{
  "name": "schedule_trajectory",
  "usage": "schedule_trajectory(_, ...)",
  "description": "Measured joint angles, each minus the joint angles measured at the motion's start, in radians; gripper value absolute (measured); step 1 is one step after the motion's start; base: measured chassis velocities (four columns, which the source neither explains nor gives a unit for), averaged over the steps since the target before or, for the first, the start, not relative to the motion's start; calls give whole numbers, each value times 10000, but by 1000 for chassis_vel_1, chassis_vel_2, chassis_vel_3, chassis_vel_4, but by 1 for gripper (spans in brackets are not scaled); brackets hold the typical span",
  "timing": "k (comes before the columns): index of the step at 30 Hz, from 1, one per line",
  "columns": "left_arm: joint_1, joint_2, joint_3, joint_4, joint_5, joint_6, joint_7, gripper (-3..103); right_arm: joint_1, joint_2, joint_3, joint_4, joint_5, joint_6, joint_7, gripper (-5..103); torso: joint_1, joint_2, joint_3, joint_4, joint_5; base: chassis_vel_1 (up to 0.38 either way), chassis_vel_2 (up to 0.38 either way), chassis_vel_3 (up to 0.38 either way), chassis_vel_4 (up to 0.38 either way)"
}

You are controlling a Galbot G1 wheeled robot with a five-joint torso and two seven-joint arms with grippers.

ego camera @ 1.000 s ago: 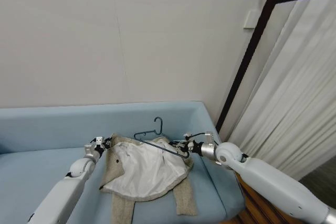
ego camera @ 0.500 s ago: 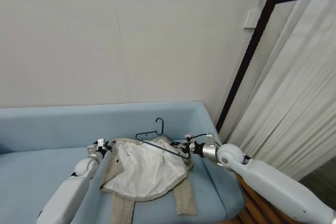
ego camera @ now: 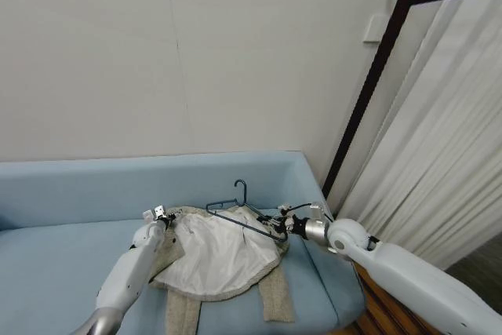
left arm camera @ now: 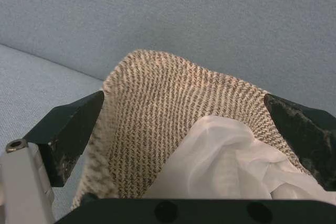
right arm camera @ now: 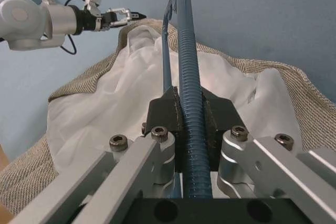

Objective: Pick up the clothes from the sofa and hang them on the clothes hanger.

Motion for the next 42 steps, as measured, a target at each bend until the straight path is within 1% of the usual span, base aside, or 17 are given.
schedule_trajectory(6, 79, 121, -109, -145, 46, -41, 168, 98, -81, -3, 51, 15, -67, 0, -6, 8, -1, 0, -1, -1, 0, 0, 0, 0, 0)
schedule_trajectory(10, -182, 140, -122, 527, 51, -117, 238, 99, 27, 77, -142, 10, -72, -1, 46, 8, 0, 0, -1, -1, -1, 0, 0, 0, 0)
schedule_trajectory(17, -353, 114, -13, 1092, 99, -122, 521, 99, 562, 141, -663, -56, -8, -4, 149, 8, 0, 0, -1, 1, -3, 0, 0, 0, 0)
schedule_trajectory(18, -364, 68, -4, 1158, 183, -122, 581, 101, 624, 157, -721, -75, 5, -4, 169, 8, 0, 0, 0, 0, -3, 0, 0, 0, 0)
schedule_trajectory(20, -352, -11, 10, 1220, 442, -122, 697, 94, 756, 184, -883, -67, 104, -4, 302, 8, 0, 0, -1, -3, -3, 0, 0, 0, 0)
schedule_trajectory(22, -340, -24, 25, 1233, 503, -123, 719, 94, 797, 191, -939, -48, 139, -4, 342, 8, 0, 0, -1, -5, -3, 0, 0, 0, 0)
schedule_trajectory(25, -344, -48, 75, 1425, 566, -188, 856, 82, 1022, 220, -1146, 23, 266, -11, 465, 8, -1, 0, -1, -2, -3, 0, 0, 0, 0)
schedule_trajectory(26, -344, -48, 75, 1425, 566, -188, 856, 82, 1022, 220, -1146, 23, 266, -11, 465, 8, -1, 0, -1, -2, -3, 0, 0, 0, 0)
schedule_trajectory(27, -349, -51, 74, 1486, 567, -239, 900, 76, 1085, 222, -1200, 33, 314, -19, 511, 8, 0, 0, -1, -1, -3, 0, 0, 0, 0)
schedule_trajectory(28, -349, -51, 60, 1528, 566, -261, 931, 76, 1145, 223, -1249, 34, 362, -33, 554, 8, 0, 0, -1, 0, -3, 0, 0, 0, 0)
schedule_trajectory(31, -311, -39, 18, 1684, 556, -320, 1025, 59, 1270, 163, -1320, 49, 457, -56, 598, 8, 0, 0, 0, -1, -3, 0, 0, 0, 0)
schedule_trajectory(33, -307, -34, 16, 1766, 555, -344, 1051, 54, 1286, 123, -1324, 67, 481, -60, 599, 8, 0, 0, 0, -1, -3, 0, 0, 0, 0)
schedule_trajectory(34, -313, -33, 14, 1849, 556, -377, 1077, 54, 1299, 83, -1325, 91, 501, -62, 599, 8, 0, 0, -1, -1, -3, 0, 0, 0, 0)
schedule_trajectory(36, -348, -46, 10, 1970, 556, -415, 1110, 43, 1311, 12, -1325, 132, 540, -69, 600, 8, -1, 0, 0, 0, -2, 0, 0, 0, 0)
schedule_trajectory(37, -348, -46, 10, 1970, 556, -415, 1110, 43, 1311, 12, -1325, 132, 540, -69, 600, 8, -1, 0, 0, 0, -2, 0, 0, 0, 0)
schedule_trajectory(39, -357, -73, 9, 1991, 556, -437, 1152, 32, 1311, -14, -1321, 145, 552, -76, 615, 8, -1, 0, -1, -1, -2, 0, 0, 0, 0)
schedule_trajectory(42, -368, -112, 23, 1990, 558, -441, 1172, 29, 1312, -17, -1312, 151, 555, -79, 639, 8, -1, 0, -1, -1, -2, 0, 0, 0, 0)
